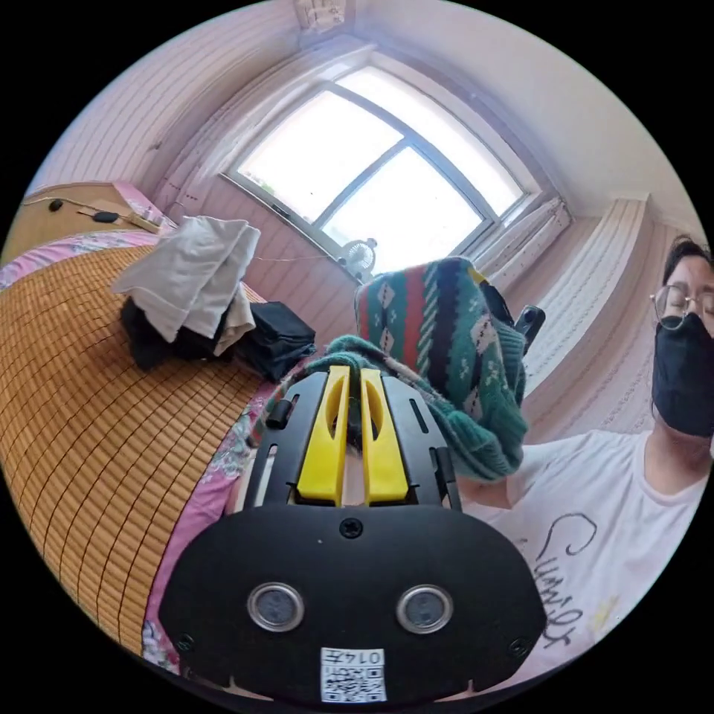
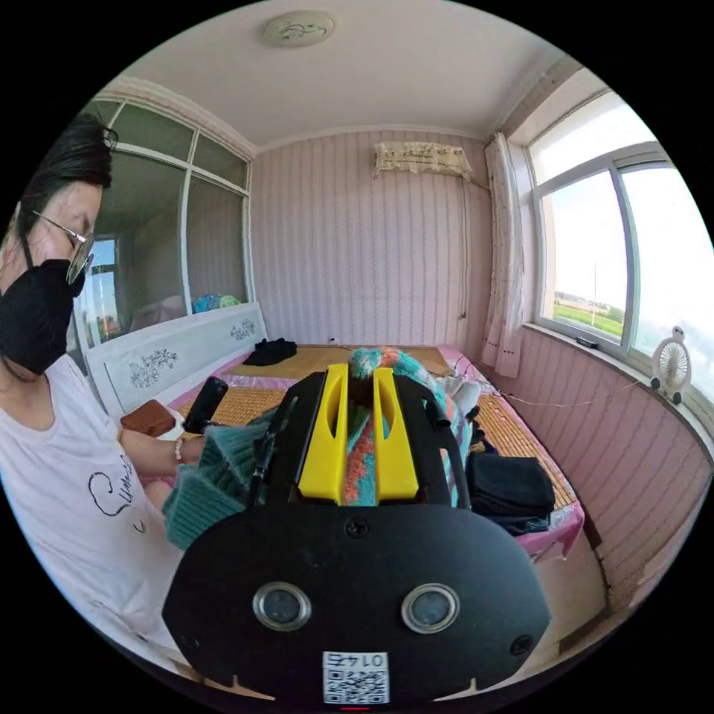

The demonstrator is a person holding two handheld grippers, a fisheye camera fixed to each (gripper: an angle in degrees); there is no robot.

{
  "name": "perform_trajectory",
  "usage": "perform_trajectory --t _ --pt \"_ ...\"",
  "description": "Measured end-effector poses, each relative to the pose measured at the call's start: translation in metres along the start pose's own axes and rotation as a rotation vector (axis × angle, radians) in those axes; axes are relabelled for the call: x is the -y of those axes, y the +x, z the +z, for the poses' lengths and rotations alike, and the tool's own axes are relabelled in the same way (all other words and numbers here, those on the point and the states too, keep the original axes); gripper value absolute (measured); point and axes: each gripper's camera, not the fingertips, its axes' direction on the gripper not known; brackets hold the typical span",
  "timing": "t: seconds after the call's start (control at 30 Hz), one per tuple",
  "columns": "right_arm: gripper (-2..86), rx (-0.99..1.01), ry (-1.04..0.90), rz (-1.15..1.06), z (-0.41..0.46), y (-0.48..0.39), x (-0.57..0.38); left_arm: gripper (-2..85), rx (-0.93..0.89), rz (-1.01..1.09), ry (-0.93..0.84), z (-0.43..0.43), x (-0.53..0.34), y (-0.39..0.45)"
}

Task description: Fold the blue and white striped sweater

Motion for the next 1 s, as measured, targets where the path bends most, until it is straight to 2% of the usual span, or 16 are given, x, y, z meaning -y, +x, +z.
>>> perform_trajectory --t 0.13,0.27,0.37,0.43,0.5,0.53,0.6,0.67,0.77,0.87,0.9,1.0 --pt "5.0 0.203 0.012 0.077 0.057 -0.012 -0.015 -0.3 0.253 -0.032 0.223 -0.137 -0.049 0.02" --pt "5.1 0.28 -0.064 0.252 0.13 0.003 -0.048 -0.2 0.468 -0.125 0.308 -0.225 -0.095 0.031" --pt "5.2 0.218 -0.221 0.343 0.213 0.009 -0.098 0.0 0.67 -0.215 0.269 -0.261 -0.137 0.026" --pt "5.1 0.185 -0.471 0.402 0.297 0.016 -0.157 0.6 0.836 -0.326 0.188 -0.273 -0.176 -0.004" --pt "4.1 0.156 -0.682 0.471 0.348 0.02 -0.203 0.9 0.905 -0.481 0.099 -0.277 -0.207 -0.039" --pt "2.6 0.136 -0.729 0.47 0.362 0.016 -0.222 0.7 0.867 -0.622 0.065 -0.282 -0.226 -0.062" --pt "2.8 0.137 -0.739 0.474 0.37 0.009 -0.232 0.3 0.76 -0.702 0.073 -0.29 -0.243 -0.077" --pt "3.6 0.176 -0.745 0.413 0.376 0.0 -0.231 1.3 0.788 -0.691 0.099 -0.299 -0.244 -0.073" --pt "7.5 0.105 -0.807 0.331 0.396 -0.007 -0.229 5.5 0.877 -0.666 0.101 -0.31 -0.233 -0.069" --pt "15.5 0.082 -0.863 0.353 0.429 -0.001 -0.234 10.5 0.916 -0.698 0.097 -0.318 -0.224 -0.084" --pt "17.7 0.099 -0.895 0.367 0.445 0.002 -0.239 11.5 0.928 -0.712 0.086 -0.32 -0.22 -0.092" --pt "16.5 0.126 -0.996 0.367 0.486 0.001 -0.256 11.8 0.986 -0.751 -0.037 -0.323 -0.213 -0.117"
